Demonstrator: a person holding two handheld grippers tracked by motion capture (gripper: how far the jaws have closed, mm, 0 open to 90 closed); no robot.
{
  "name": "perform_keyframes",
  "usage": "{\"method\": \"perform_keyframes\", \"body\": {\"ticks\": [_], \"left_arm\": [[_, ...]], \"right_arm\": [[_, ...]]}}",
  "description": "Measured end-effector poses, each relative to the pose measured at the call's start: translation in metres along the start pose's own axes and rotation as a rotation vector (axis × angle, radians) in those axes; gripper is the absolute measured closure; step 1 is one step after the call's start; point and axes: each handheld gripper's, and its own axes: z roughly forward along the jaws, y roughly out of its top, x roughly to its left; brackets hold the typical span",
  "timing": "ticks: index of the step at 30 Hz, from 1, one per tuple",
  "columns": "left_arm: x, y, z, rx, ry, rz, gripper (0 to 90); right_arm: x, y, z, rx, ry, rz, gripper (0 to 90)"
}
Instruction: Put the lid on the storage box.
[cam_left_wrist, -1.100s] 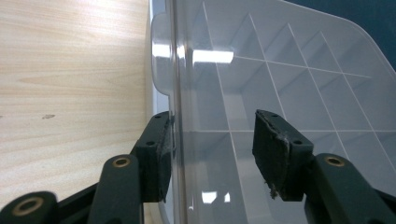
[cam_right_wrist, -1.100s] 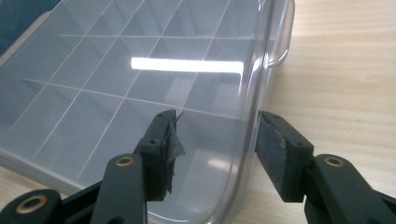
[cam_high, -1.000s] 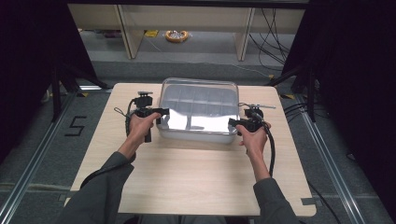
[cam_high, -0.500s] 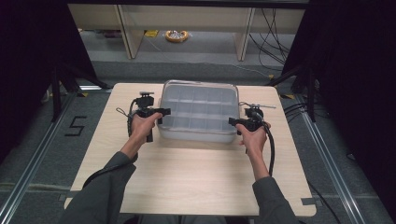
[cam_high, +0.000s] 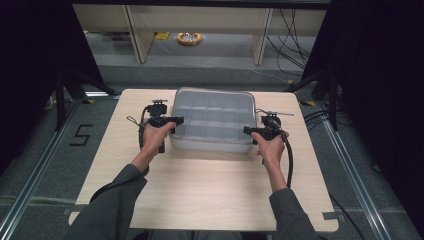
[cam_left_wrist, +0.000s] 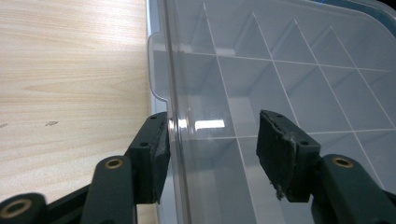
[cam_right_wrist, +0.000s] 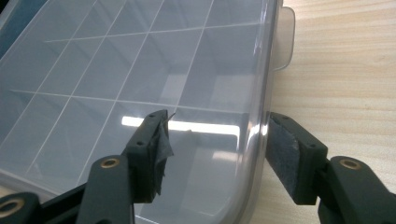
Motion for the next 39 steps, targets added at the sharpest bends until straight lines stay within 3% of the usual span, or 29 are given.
{"method": "perform_keyframes", "body": {"ticks": [1, 2, 3, 8, 9, 10, 11, 12, 14, 15, 16, 17, 18, 20, 23, 24, 25, 27, 31, 34, 36, 37, 38, 39], "left_arm": [[-0.001, 0.000, -0.002, -0.014, 0.037, 0.073, 47.2], [-0.002, 0.000, -0.004, -0.023, 0.038, 0.090, 47.2], [-0.004, 0.001, -0.003, -0.007, 0.006, 0.059, 45.1], [-0.001, 0.005, -0.005, 0.034, 0.021, 0.088, 46.4], [0.000, 0.005, -0.005, 0.033, 0.023, 0.077, 46.1], [0.004, 0.005, -0.004, 0.052, 0.027, 0.067, 44.3], [0.004, 0.005, -0.004, 0.052, 0.027, 0.067, 43.8], [0.008, 0.002, 0.000, 0.060, 0.027, 0.035, 42.9], [0.011, 0.001, 0.001, 0.070, 0.010, 0.017, 41.7], [0.013, 0.001, 0.002, 0.072, -0.015, -0.024, 42.1], [0.017, 0.001, 0.002, 0.093, -0.040, -0.029, 43.8], [0.018, 0.001, 0.002, 0.097, -0.044, -0.023, 42.9], [0.018, 0.001, 0.002, 0.097, -0.047, -0.025, 43.0], [0.020, 0.002, 0.002, 0.099, -0.048, -0.035, 43.8], [0.019, 0.002, 0.002, 0.098, -0.044, -0.038, 43.0], [0.020, 0.002, 0.002, 0.093, -0.047, -0.038, 43.2], [0.021, 0.002, 0.003, 0.091, -0.051, -0.039, 44.3], [0.021, 0.002, 0.002, 0.084, -0.046, -0.046, 45.1], [0.024, 0.003, 0.002, 0.082, -0.053, -0.050, 48.0], [0.027, 0.003, 0.000, 0.064, -0.047, -0.077, 52.9], [0.027, 0.002, -0.002, 0.050, -0.016, -0.070, 52.4], [0.030, 0.002, -0.003, 0.056, -0.028, -0.074, 49.9], [0.030, 0.002, -0.003, 0.056, -0.028, -0.074, 49.9], [0.031, 0.002, -0.003, 0.069, -0.044, -0.073, 49.9]], "right_arm": [[0.000, 0.000, 0.001, -0.007, -0.004, 0.011, 41.8], [0.006, 0.000, 0.000, 0.009, -0.016, 0.057, 40.4], [0.001, 0.000, 0.001, 0.001, -0.007, -0.013, 40.1], [0.000, 0.000, 0.002, -0.001, -0.003, -0.010, 40.3], [0.000, 0.000, 0.002, -0.006, -0.006, -0.016, 40.2], [0.002, 0.000, 0.001, 0.009, 0.006, 0.015, 39.8], [0.002, 0.000, 0.001, 0.009, 0.006, 0.015, 39.8], [0.001, 0.001, 0.004, -0.009, -0.015, -0.016, 38.2], [0.004, 0.002, 0.002, 0.012, -0.010, -0.002, 36.5], [0.003, 0.001, 0.003, 0.008, -0.017, -0.042, 34.9], [0.003, 0.002, 0.005, 0.000, -0.020, -0.071, 33.2], [0.006, 0.002, 0.005, 0.007, -0.024, -0.069, 32.0], [0.012, 0.003, 0.003, 0.028, -0.025, -0.014, 31.4], [0.011, 0.006, 0.004, 0.043, -0.058, -0.075, 31.0], [0.015, 0.009, 0.004, 0.028, -0.029, -0.074, 29.8], [0.015, 0.011, 0.005, 0.038, -0.027, -0.122, 28.2], [0.019, 0.012, 0.007, 0.059, -0.035, -0.098, 26.8], [0.017, 0.013, 0.008, 0.064, -0.039, -0.116, 26.6], [0.025, 0.012, 0.008, 0.076, -0.056, -0.069, 24.4], [0.019, 0.011, 0.008, 0.067, -0.040, -0.104, 25.7], [0.017, 0.011, 0.006, 0.025, -0.064, -0.137, 34.2], [0.016, 0.010, 0.003, 0.031, -0.090, -0.175, 35.1], [0.016, 0.010, 0.003, 0.031, -0.090, -0.175, 35.1], [0.020, 0.009, 0.002, 0.047, -0.070, -0.116, 34.0]]}}
